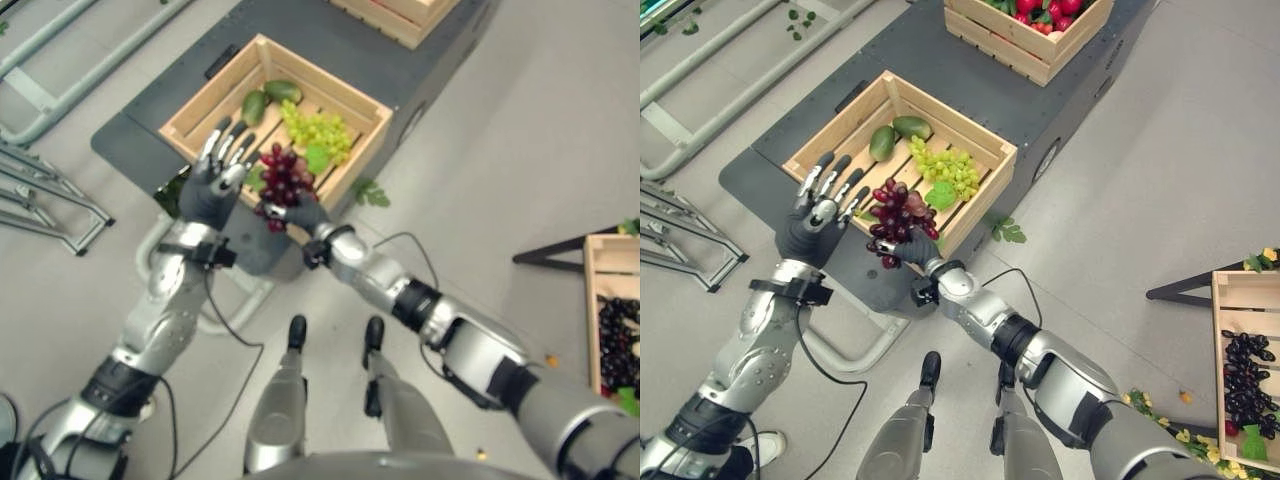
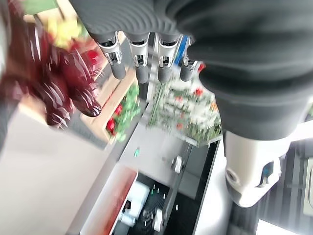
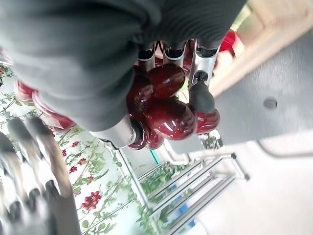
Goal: Pick up the fruits from the basket on one side to the basket on the other side
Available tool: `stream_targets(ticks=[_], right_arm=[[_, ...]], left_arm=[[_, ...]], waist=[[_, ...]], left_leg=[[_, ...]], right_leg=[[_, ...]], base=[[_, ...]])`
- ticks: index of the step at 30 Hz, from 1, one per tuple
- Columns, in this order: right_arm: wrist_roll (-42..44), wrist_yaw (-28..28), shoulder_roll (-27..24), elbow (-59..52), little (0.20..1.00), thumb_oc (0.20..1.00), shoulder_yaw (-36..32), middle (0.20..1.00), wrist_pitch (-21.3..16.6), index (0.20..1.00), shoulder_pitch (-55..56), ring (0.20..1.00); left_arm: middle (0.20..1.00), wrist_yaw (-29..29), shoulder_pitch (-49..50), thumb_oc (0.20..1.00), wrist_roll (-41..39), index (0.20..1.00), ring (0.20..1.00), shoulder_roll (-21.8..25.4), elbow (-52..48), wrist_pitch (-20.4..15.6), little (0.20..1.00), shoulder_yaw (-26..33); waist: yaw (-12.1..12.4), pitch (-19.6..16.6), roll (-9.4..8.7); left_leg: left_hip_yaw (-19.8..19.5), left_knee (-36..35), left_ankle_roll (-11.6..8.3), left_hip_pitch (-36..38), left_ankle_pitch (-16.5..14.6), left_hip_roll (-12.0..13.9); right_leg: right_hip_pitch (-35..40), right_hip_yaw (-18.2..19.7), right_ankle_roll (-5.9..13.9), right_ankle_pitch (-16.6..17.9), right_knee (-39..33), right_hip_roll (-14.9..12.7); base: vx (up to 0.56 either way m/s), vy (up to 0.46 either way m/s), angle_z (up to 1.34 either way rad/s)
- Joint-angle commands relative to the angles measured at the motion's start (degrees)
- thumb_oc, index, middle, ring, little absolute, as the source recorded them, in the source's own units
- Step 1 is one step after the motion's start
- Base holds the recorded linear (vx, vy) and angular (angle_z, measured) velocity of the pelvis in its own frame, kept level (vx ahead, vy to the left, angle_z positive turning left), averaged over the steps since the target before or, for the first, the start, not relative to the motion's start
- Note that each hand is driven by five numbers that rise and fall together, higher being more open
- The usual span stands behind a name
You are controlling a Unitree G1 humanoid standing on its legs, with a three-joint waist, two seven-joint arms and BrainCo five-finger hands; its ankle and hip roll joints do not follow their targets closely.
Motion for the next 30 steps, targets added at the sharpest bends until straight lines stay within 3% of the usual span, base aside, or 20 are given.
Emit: stream_targets(ticks=[1, 8, 12, 14, 19, 21, 22, 27, 30], right_arm=[[-4.5, 0.2, 5.1, -4.1, 0.200, 0.200, -4.9, 0.200, -3.8, 0.200, -3.2, 0.200], [-7.0, -0.6, -0.8, -8.4, 0.200, 0.200, -8.9, 0.200, -3.9, 0.200, -1.7, 0.200], [-8.8, -0.7, -6.3, -12.9, 0.200, 0.200, -11.1, 0.200, -4.0, 0.200, -0.1, 0.200], [-8.8, -0.7, -6.4, -13.0, 0.200, 0.200, -11.1, 0.200, -4.0, 0.200, -0.1, 0.200], [-9.1, -0.5, -10.8, -16.3, 0.200, 0.200, -12.2, 0.200, -3.9, 0.200, 0.7, 0.200], [-9.1, -0.3, -12.2, -17.9, 0.200, 0.200, -12.4, 0.200, -3.9, 0.200, 1.7, 0.200], [-9.6, 0.1, -13.3, -19.4, 0.200, 0.200, -12.1, 0.200, -3.9, 0.200, 2.8, 0.200], [-10.1, 0.2, -15.0, -22.1, 0.200, 0.200, -12.4, 0.200, -4.0, 0.200, 5.6, 0.200], [-10.7, 0.8, -15.9, -26.4, 0.200, 0.200, -13.4, 0.200, -4.3, 0.200, 11.9, 0.200]], left_arm=[[1.000, 1.0, 5.7, 1.000, 5.8, 1.000, 1.000, -0.8, -5.3, -4.5, 1.000, 3.6], [1.000, 2.5, 14.1, 1.000, 11.3, 1.000, 1.000, -5.4, -2.8, -3.5, 1.000, 8.8], [1.000, 2.0, 19.3, 1.000, 13.6, 1.000, 1.000, -8.0, 3.8, -1.3, 1.000, 9.6], [1.000, 2.0, 19.3, 1.000, 13.6, 1.000, 1.000, -8.0, 3.9, -1.3, 1.000, 9.5], [1.000, 2.6, 22.0, 1.000, 21.9, 1.000, 1.000, -9.6, 17.2, 2.0, 1.000, 8.5], [1.000, 3.5, 21.9, 1.000, 27.4, 1.000, 1.000, -9.8, 22.9, 3.4, 1.000, 7.8], [1.000, 4.6, 21.2, 1.000, 34.7, 1.000, 1.000, -10.4, 30.5, 5.2, 1.000, 6.9], [1.000, 5.9, 19.8, 1.000, 40.2, 1.000, 1.000, -13.4, 43.2, 6.7, 1.000, 5.4], [1.000, 6.5, 18.5, 1.000, 46.4, 1.000, 1.000, -17.4, 59.8, 9.5, 1.000, 4.7]], waist=[[1.0, -5.0, -3.05], [1.9, -5.0, -3.59], [2.6, -5.0, -4.12], [2.6, -5.0, -4.09], [3.1, -5.3, -4.98], [2.9, -5.6, -5.36], [2.7, -6.1, -5.90], [2.4, -7.1, -6.37], [1.8, -8.8, -6.91]], left_leg=[[-0.1, -2.5, 5.27, -0.6, 0.2, -4.2], [-0.4, -2.5, 5.41, -0.6, 0.1, -4.2], [-0.7, -2.6, 5.55, -0.3, 0.0, -4.5], [-0.7, -2.6, 5.55, -0.3, 0.0, -4.5], [-0.6, -2.7, 5.67, 1.0, -0.3, -4.7], [-0.5, -2.8, 5.70, 1.5, -0.5, -4.8], [-0.3, -2.9, 5.68, 2.1, -0.6, -4.7], [-0.1, -3.1, 5.65, 3.0, -1.0, -4.7], [0.2, -3.5, 5.68, 4.5, -1.5, -4.8]], right_leg=[[-1.6, 1.0, 5.17, -3.1, 2.9, -0.6], [-1.4, 0.5, 5.23, -3.2, 3.0, -1.0], [-1.0, -0.1, 5.34, -3.2, 3.1, -1.2], [-1.0, -0.2, 5.34, -3.2, 3.1, -1.2], [0.6, -0.7, 5.64, -3.2, 2.7, -1.5], [1.2, -0.7, 5.77, -3.2, 2.5, -1.4], [1.9, -0.8, 5.94, -3.2, 2.3, -1.4], [3.1, -0.9, 6.21, -3.4, 1.7, -1.5], [4.7, -1.1, 6.59, -3.4, 0.9, -1.6]], base=[[0.00, 0.000, 0.00], [0.00, 0.000, 0.00], [0.00, 0.003, 0.01], [0.01, 0.008, 0.07], [0.03, 0.028, 0.07], [0.04, 0.032, 0.05], [0.06, 0.026, 0.02], [0.05, 0.029, 0.00], [0.08, 0.043, -0.05]])
